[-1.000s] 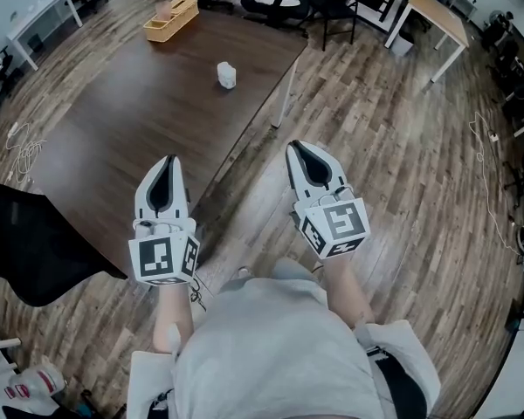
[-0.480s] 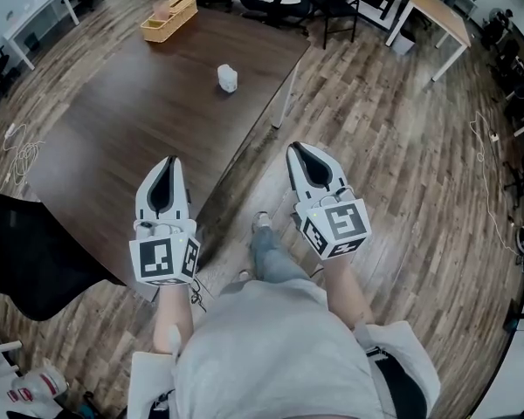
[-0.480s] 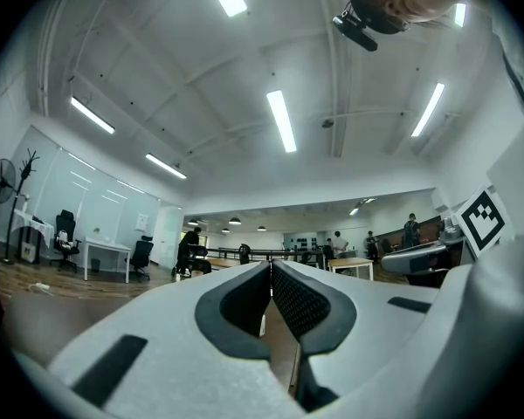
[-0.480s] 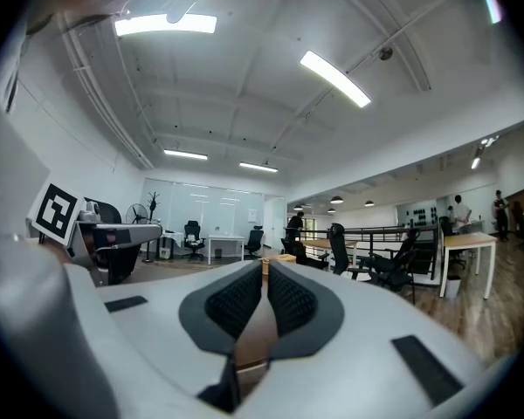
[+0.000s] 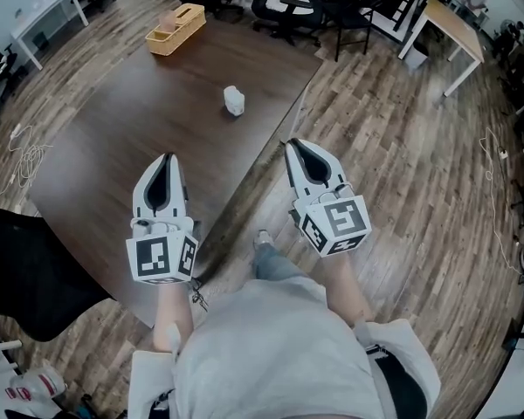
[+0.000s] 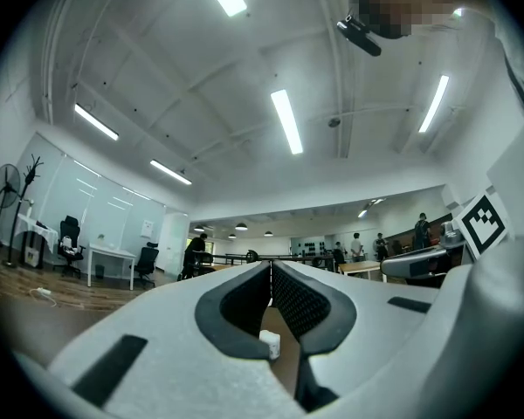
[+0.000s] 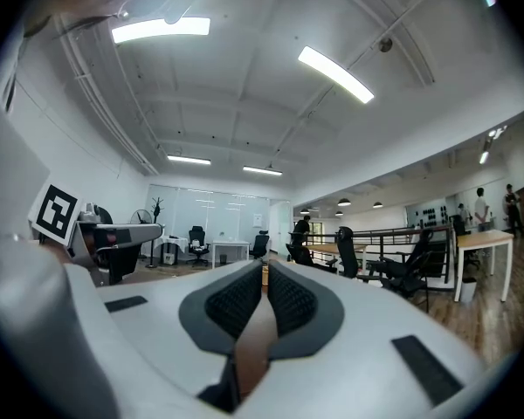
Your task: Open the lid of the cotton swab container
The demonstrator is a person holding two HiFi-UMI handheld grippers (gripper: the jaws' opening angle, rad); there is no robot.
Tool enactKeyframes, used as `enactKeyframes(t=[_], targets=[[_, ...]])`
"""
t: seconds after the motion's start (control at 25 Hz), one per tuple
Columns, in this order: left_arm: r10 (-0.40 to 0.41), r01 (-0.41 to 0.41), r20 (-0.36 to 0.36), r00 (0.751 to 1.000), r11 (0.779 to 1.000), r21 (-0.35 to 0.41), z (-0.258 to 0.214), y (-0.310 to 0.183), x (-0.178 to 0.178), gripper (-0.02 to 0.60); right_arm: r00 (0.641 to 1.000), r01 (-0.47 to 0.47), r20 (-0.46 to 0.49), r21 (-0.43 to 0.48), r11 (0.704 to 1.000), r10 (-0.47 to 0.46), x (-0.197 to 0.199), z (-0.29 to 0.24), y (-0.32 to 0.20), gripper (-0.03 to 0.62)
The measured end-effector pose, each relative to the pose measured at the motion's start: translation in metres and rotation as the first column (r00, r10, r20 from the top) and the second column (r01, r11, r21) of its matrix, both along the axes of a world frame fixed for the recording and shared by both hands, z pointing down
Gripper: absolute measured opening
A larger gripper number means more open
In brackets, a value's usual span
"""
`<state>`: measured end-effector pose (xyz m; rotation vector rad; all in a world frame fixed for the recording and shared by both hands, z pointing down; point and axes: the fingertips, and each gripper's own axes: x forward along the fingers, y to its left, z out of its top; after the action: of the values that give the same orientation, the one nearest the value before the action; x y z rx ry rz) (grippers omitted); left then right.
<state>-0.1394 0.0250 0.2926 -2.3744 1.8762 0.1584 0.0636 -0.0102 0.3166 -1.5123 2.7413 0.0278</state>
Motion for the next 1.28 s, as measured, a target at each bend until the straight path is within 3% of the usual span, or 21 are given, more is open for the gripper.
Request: enactKeyframes(t=[0.92,1.28], targets=[[-0.064,0.064,-0.014,0.998,0.998,0.007,-0.006,-0.168,0.027,0.012,0.995,0.099,-0.025,-0.020,0.995,-0.099,0.015,-0.002,-0.181,0.025],[-0.090,0.090,-0.015,0.996,0.996,-0.020,0.007,-0.200,0.029,0.012,0.986,0.159,-0.039,-0.114,0.981,-0.164,0.003,0.030,-0.223,0.023]])
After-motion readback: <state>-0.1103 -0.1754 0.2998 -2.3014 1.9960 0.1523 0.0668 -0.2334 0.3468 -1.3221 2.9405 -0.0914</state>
